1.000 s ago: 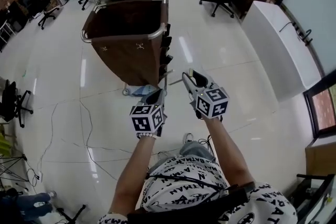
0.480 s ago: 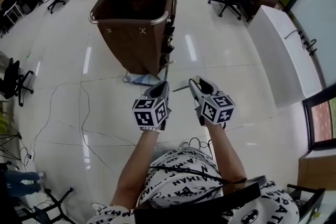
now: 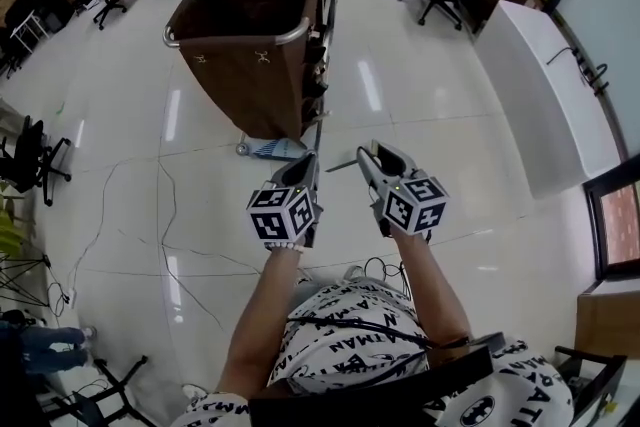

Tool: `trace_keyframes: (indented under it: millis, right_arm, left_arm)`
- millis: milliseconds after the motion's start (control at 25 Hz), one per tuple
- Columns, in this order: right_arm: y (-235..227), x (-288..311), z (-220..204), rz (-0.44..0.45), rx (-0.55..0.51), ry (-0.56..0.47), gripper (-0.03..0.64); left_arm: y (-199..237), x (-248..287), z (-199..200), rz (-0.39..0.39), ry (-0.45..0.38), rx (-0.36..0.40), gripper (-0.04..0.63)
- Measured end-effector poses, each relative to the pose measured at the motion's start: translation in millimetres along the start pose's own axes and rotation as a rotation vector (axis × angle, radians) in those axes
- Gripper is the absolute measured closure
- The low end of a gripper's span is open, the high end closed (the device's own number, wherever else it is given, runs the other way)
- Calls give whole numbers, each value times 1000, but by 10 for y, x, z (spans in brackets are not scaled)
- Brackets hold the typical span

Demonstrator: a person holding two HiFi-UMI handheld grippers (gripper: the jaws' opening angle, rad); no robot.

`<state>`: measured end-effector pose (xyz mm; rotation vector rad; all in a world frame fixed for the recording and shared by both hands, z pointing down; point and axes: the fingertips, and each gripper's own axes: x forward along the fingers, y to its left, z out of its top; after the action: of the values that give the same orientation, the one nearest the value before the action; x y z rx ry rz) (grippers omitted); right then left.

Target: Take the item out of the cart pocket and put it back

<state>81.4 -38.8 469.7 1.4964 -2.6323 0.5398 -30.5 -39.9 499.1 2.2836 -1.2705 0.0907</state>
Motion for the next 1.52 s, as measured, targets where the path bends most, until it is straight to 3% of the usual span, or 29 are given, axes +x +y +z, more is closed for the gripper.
trace_keyframes:
  millis: [720, 1520]
  right_arm:
    - [-61, -1, -8, -41, 15, 0, 474]
    - [354, 315, -221, -77, 8, 38, 474]
  left_arm:
    - [70, 61, -33, -7, 29, -10, 592]
    - [546, -134, -110, -37, 77, -24, 592]
